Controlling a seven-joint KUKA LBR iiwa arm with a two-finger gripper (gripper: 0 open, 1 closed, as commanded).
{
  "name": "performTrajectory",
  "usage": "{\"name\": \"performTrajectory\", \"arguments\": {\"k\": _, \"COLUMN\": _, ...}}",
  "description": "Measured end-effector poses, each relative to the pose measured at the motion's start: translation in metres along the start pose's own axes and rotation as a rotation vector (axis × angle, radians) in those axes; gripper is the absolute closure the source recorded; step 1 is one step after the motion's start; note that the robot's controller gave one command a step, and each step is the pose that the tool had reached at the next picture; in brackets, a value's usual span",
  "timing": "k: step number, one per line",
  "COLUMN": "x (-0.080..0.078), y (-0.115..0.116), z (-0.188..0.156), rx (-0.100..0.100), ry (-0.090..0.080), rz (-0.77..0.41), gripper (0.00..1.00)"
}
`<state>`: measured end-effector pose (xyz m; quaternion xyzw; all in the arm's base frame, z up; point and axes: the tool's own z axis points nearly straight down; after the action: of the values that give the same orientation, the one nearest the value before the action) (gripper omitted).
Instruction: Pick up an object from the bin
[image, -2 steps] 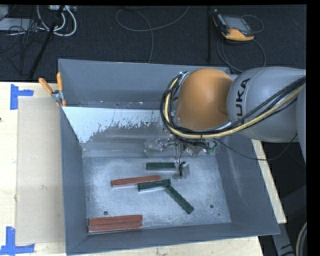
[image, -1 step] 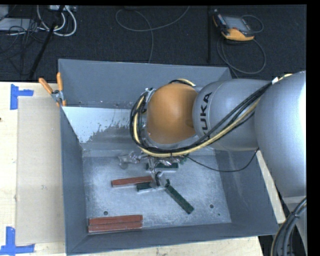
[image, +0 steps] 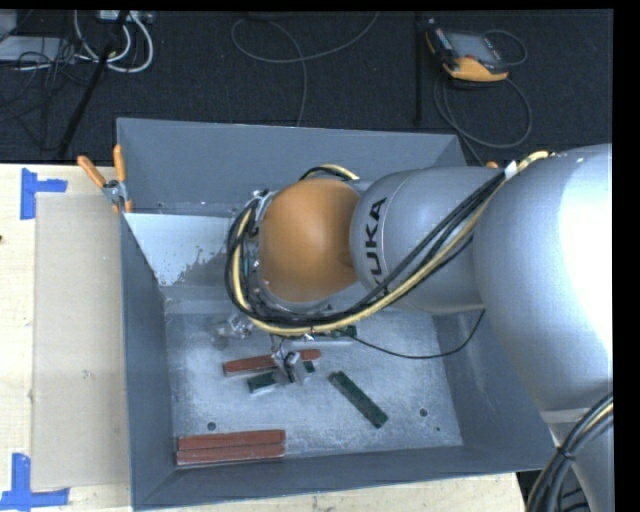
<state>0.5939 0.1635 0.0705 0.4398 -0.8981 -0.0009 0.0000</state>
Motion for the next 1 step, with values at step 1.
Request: {"name": "performTrajectory", "arguments": {"k": 1, "x": 0.0007, "y": -0.0032, "z": -0.0021, "rx": 0.003, "ry": -0.002, "rz": 0.007, "gripper": 1.0}}
